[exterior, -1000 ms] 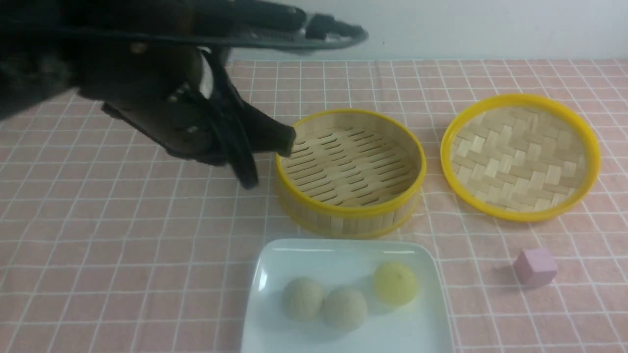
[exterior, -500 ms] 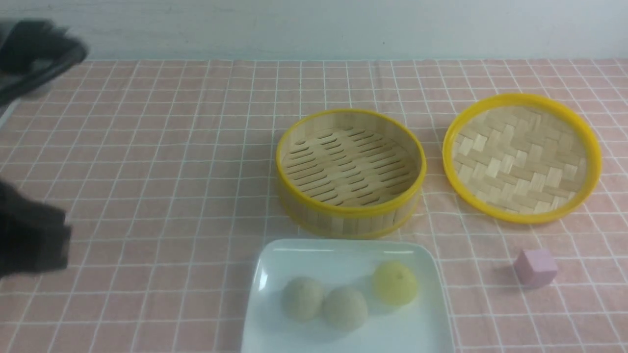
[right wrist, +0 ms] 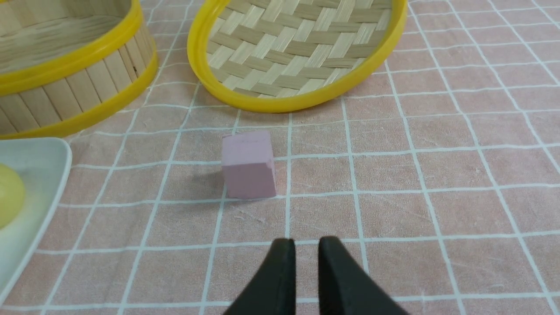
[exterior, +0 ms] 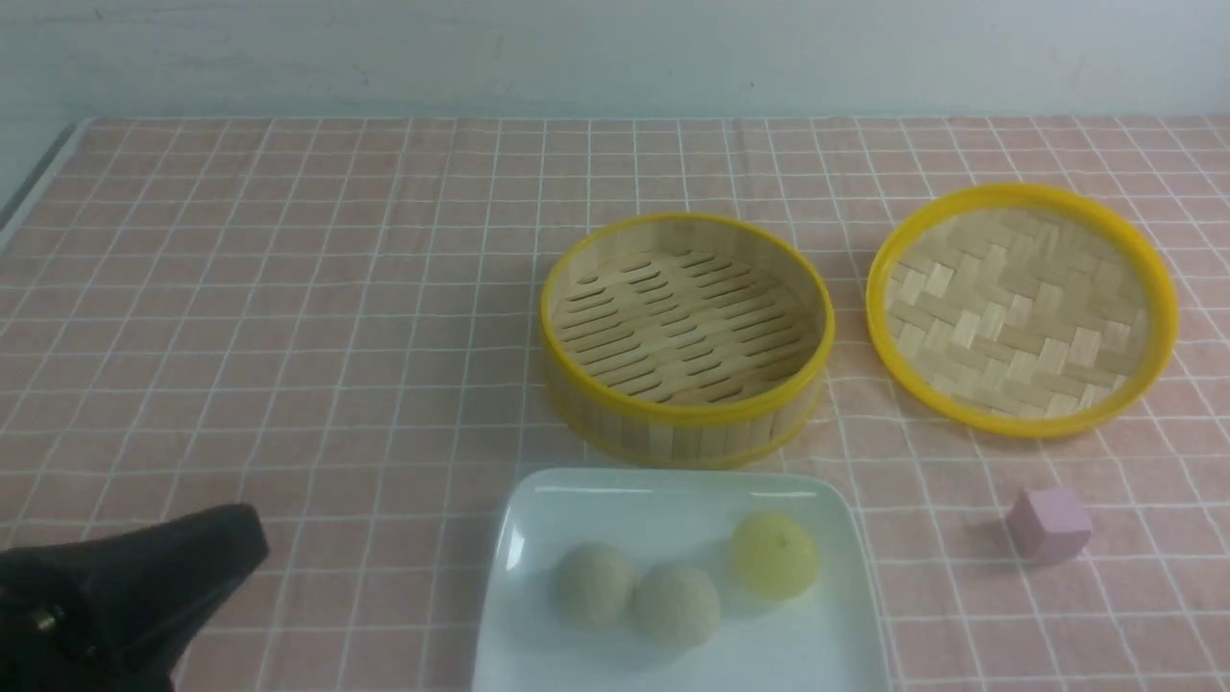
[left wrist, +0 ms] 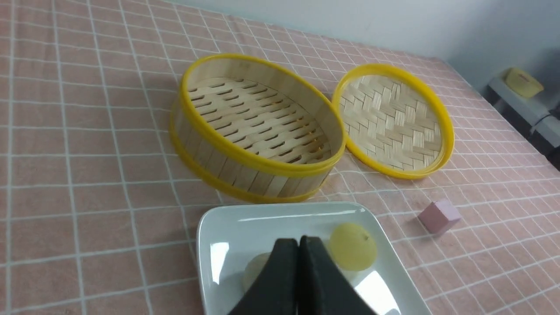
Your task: Put the steamed buns into the plate on the pink tablecloth.
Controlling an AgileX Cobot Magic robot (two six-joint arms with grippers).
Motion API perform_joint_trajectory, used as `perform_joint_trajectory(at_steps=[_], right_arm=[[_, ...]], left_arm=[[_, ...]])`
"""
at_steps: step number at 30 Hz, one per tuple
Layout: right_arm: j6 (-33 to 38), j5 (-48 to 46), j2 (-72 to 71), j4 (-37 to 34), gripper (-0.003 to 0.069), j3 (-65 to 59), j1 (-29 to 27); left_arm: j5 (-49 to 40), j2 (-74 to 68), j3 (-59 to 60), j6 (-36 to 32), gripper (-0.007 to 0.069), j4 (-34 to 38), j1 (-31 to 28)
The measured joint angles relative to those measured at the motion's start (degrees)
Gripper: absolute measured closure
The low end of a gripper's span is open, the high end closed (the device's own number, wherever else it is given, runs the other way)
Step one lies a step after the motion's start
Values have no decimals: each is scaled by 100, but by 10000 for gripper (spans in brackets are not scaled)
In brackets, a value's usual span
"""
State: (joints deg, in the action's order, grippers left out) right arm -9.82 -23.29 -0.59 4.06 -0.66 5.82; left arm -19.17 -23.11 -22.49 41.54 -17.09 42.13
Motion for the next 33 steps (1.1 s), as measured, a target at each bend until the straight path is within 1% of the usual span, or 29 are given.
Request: perform_joint_trajectory(at_steps=[6,11,16,17,18,19,21,23,27,29,31,33], right_arm=[[0,0,0,0,578,0,0],[0,0,0,0,574,0,0],[0,0,0,0,566,0,0],[0,0,0,0,564,0,0],[0,0,0,0,564,0,0],[0,0,0,0,563,0,0],[0,0,0,0,560,0,0],[0,0,0,0,559,0,0],[0,0,0,0,554,0,0],[0,0,0,0,552,0,0],[0,0,0,0,547,0,0],[0,0,0,0,545,0,0]], left_arm=[[-24,0,389,5,601,-4,0],[-229,0,430,-6,594,-6,0],[-369,146,530,-554,592,104,-273],[-351,308,643,-979,589,237,-552],[-342,332,662,-1092,588,277,-594],[-315,442,740,-1324,587,349,-823],[-176,863,1067,-2015,584,590,-1479],[-86,1173,1348,-2362,584,715,-2087],[-59,1696,1824,-2566,584,794,-3152],[-64,1838,2009,-2547,584,805,-3525],[-94,2090,2199,-2511,584,813,-3781],[-137,2267,2329,-2509,584,813,-3857]])
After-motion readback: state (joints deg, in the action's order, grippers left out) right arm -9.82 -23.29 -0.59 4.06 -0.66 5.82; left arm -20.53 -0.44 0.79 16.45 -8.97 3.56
